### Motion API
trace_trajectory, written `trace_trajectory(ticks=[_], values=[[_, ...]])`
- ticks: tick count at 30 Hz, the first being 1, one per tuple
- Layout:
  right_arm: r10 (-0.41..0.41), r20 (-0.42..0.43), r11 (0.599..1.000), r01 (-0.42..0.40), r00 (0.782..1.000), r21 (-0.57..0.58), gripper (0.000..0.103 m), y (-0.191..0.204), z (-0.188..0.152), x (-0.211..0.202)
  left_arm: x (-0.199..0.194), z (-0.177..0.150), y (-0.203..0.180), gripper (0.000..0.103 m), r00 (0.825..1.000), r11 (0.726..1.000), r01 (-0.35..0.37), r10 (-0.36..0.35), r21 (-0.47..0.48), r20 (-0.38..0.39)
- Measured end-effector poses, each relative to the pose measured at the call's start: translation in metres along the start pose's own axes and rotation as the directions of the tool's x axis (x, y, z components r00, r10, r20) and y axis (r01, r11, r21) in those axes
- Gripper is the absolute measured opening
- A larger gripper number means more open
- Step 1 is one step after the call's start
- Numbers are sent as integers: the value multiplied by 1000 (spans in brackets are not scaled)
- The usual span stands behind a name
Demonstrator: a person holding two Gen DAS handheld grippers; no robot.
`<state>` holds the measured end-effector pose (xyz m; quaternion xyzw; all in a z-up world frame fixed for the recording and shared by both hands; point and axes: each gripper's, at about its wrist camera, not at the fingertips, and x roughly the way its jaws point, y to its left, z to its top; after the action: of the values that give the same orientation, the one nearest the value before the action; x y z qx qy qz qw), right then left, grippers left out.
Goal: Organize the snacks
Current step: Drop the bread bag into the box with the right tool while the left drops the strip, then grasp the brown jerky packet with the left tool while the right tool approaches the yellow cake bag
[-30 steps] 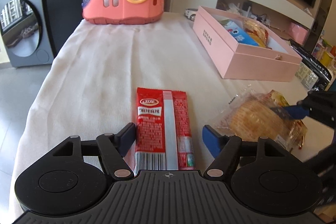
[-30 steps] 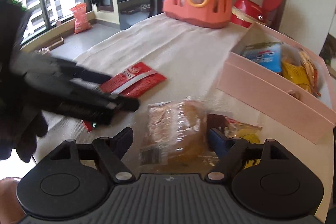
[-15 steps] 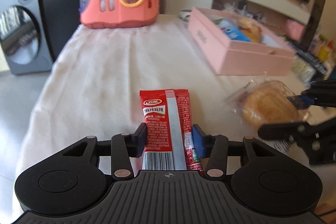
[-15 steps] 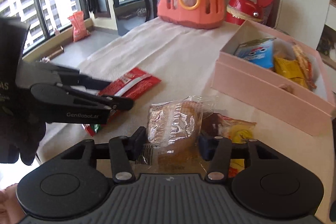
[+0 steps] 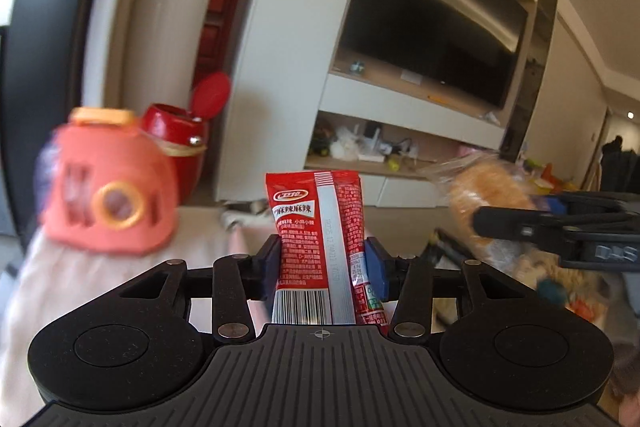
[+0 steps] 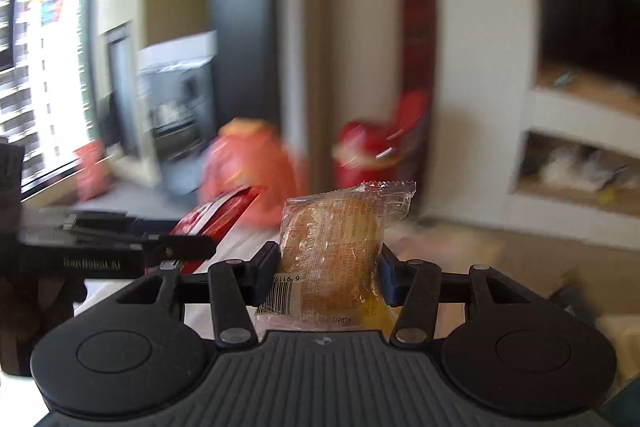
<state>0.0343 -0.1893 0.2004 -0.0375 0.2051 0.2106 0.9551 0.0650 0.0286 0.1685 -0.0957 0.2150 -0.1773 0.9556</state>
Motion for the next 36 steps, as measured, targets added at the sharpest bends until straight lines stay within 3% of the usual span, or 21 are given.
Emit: trace_trajectory(ticks=[3, 5, 6, 8, 11, 16, 18, 19, 22, 29, 33, 36], values=[[-86, 13, 996, 86, 996, 14, 51, -21, 21, 12, 66, 10, 7, 54, 995, 990, 79, -87, -117, -58], [-126, 7, 992, 126, 992, 21, 51, -30, 26, 23, 111, -9, 21, 55, 981, 970, 148, -169, -195, -95], [-135, -1, 990, 135, 991, 29, 51, -34, 26, 29, 131, -22, 30, 55, 974, 959, 138, -177, -247, -144], [-136, -30, 989, 137, 990, 56, 51, -40, 25, 40, 144, -36, 44, 52, 979, 948, 40, -100, -315, -177], [-115, -59, 989, 120, 992, 88, 51, -41, 21, 58, 123, -32, 56, 52, 997, 950, -6, -19, -314, -78], [-52, -79, 984, 64, 996, 167, 51, -38, 28, 95, 72, -17, 60, 52, 996, 955, -77, 84, -285, 11], [-2, -82, 977, 20, 997, 212, 56, -33, 35, 120, 57, -22, 61, 52, 994, 956, -105, 109, -272, 1], [9, -100, 979, 11, 995, 204, 69, -29, 37, 134, 51, -24, 64, 52, 994, 960, -109, 111, -257, -9], [-30, -160, 987, 54, 987, 150, 73, -14, 36, 160, 25, -46, 69, 52, 993, 971, -117, 107, -209, -60], [-15, -197, 994, 36, 980, 106, 78, -12, -21, 124, -1, -106, 80, 52, 975, 959, -114, 58, -260, -212], [7, -242, 997, 11, 970, 72, 81, -3, -61, 100, -9, -121, 68, 51, 969, 969, -122, 70, -216, -236], [76, -281, 996, -60, 957, 65, 82, 10, -89, 86, -10, -126, 61, 51, 966, 974, -104, 51, -200, -254]])
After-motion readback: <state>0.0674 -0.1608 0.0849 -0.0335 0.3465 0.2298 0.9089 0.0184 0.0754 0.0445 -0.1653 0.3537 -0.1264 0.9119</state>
